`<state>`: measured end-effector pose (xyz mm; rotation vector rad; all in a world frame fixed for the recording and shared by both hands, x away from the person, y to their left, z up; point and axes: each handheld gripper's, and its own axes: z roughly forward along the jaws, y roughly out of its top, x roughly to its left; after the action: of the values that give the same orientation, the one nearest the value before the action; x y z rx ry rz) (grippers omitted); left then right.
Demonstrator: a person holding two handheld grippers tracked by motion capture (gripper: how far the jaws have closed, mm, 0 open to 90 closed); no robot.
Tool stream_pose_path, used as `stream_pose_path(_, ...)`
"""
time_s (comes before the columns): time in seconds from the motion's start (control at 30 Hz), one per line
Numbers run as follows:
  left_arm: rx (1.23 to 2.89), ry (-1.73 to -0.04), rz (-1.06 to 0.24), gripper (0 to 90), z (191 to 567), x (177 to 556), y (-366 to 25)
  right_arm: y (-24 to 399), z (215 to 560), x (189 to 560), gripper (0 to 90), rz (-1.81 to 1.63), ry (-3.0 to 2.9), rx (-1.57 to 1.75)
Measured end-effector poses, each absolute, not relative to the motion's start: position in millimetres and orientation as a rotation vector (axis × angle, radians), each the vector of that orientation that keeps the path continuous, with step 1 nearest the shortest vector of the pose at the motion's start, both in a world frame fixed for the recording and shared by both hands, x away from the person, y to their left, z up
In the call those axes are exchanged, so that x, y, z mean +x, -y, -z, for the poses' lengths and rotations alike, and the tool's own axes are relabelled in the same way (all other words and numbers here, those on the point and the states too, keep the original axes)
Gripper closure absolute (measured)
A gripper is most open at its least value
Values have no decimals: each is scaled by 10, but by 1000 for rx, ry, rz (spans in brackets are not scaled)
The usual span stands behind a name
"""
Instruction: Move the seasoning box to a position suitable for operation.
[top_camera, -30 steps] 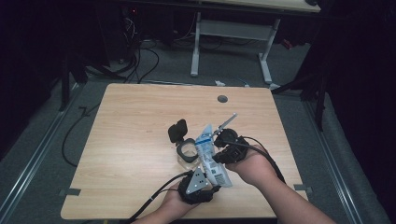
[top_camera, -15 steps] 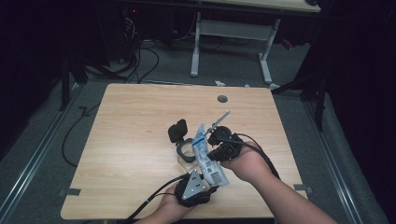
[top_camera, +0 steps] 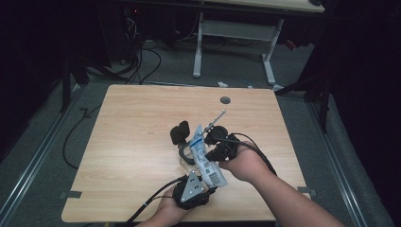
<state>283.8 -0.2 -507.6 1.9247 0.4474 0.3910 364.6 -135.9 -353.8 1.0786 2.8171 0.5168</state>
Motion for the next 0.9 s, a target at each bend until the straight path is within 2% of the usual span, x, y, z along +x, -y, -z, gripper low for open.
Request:
stream_pose_path(0.27, 1934, -449, -403, 535, 5081, 2842, 32, 1371, 3543, 3676, 877, -507, -2798, 1194)
stream_pose_path(0.9, 1906, -449, -389, 528, 5026, 2832, 32, 1345, 3483, 3670, 886, -481, -2815, 1084)
